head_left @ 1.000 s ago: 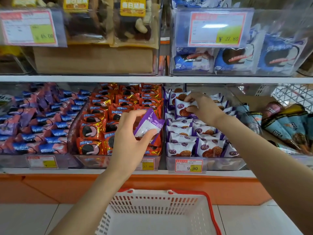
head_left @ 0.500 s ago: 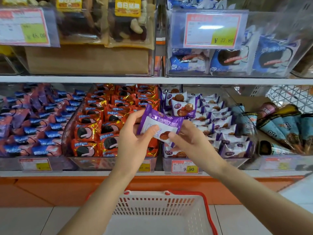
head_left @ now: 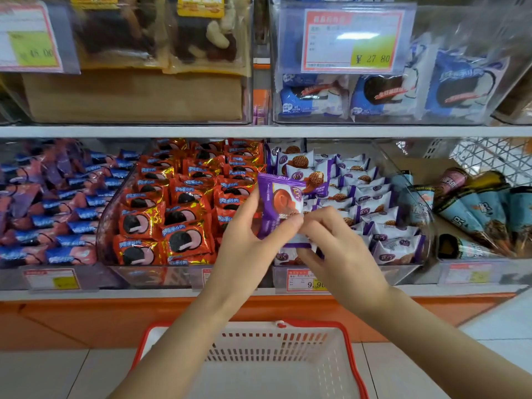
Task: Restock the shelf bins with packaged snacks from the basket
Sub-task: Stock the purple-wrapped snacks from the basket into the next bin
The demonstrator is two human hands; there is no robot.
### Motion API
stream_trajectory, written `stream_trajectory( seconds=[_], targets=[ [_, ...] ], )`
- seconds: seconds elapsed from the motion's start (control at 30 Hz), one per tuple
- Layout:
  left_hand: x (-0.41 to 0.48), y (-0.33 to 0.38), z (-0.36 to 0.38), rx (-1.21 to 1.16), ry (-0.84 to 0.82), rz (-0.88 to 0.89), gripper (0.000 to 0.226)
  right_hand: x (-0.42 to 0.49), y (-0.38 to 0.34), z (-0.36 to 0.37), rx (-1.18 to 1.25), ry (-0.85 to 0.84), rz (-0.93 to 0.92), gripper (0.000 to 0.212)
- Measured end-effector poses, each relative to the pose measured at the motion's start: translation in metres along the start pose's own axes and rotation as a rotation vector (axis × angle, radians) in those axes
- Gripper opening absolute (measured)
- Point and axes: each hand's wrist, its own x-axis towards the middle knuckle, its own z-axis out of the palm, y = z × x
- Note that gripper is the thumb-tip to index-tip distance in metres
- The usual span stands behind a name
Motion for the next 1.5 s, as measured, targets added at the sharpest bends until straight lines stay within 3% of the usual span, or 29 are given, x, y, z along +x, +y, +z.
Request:
stream_trajectory(
  seconds=[0.1, 0.17, 0.27, 0.33, 0.43, 0.57, 0.7, 0.8, 0.87, 0.97, 1.03, 1.13, 1.23, 1.33, 1.43, 1.5],
  targets=[
    [0.006, -0.003, -0.006, 0.15, 0.11, 0.025, 0.048, -0.005, 0.0, 0.0, 0.055, -0.126, 0.025, 0.034],
    [0.009, -0.005, -0.012, 0.205, 0.112, 0.012, 0.057, -0.003, -0.005, -0.007, 0.232, -0.124, 0.233, 0.036],
    [0.011, -0.007, -0.018, 0.202, 0.087, -0.025, 0.068, 0.01, -0.009, -0.015, 0.48, 0.011, 0.559, 0.045],
    [0.012, -0.009, -0.018, 0.189, 0.098, -0.031, 0.064, 0.018, -0.008, -0.018, 0.611, 0.005, 0.718, 0.052],
    [0.011, -0.01, -0.008, 0.127, 0.174, 0.019, 0.045, 0.021, -0.008, -0.016, 0.828, -0.124, 0.885, 0.044],
    [0.009, -0.016, 0.007, 0.121, 0.235, 0.11, 0.03, 0.016, -0.011, -0.012, 1.008, -0.135, 0.926, 0.026],
    [0.017, -0.033, 0.004, 0.458, 0.135, 0.219, 0.026, 0.01, 0.008, -0.023, 0.884, -0.056, 0.914, 0.021],
    [0.03, -0.048, -0.006, 0.996, 0.093, 0.365, 0.049, 0.019, 0.04, -0.031, 0.566, -0.026, 0.858, 0.029],
    [0.038, -0.056, -0.011, 1.159, -0.002, 0.343, 0.056, 0.031, 0.06, -0.031, 0.414, -0.079, 0.802, 0.031],
    [0.04, -0.067, -0.012, 1.198, -0.03, 0.341, 0.053, 0.046, 0.081, -0.02, 0.262, -0.296, 0.697, 0.033],
    [0.041, -0.068, -0.012, 1.169, -0.01, 0.355, 0.051, 0.054, 0.089, -0.011, 0.23, -0.334, 0.689, 0.035],
    [0.049, -0.064, -0.019, 1.204, 0.035, 0.391, 0.052, 0.063, 0.091, -0.002, 0.245, -0.232, 0.829, 0.066],
    [0.062, -0.062, -0.028, 1.24, 0.04, 0.345, 0.06, 0.067, 0.085, 0.007, 0.424, -0.281, 1.034, 0.087],
    [0.068, -0.068, -0.031, 1.185, 0.049, 0.336, 0.064, 0.071, 0.073, 0.026, 0.485, -0.33, 1.082, 0.075],
    [0.068, -0.069, -0.032, 1.063, 0.076, 0.333, 0.055, 0.082, 0.056, 0.047, 0.441, -0.262, 1.046, 0.051],
    [0.068, -0.07, -0.032, 1.0, 0.101, 0.326, 0.051, 0.085, 0.054, 0.055, 0.47, -0.243, 1.061, 0.05]
  ],
)
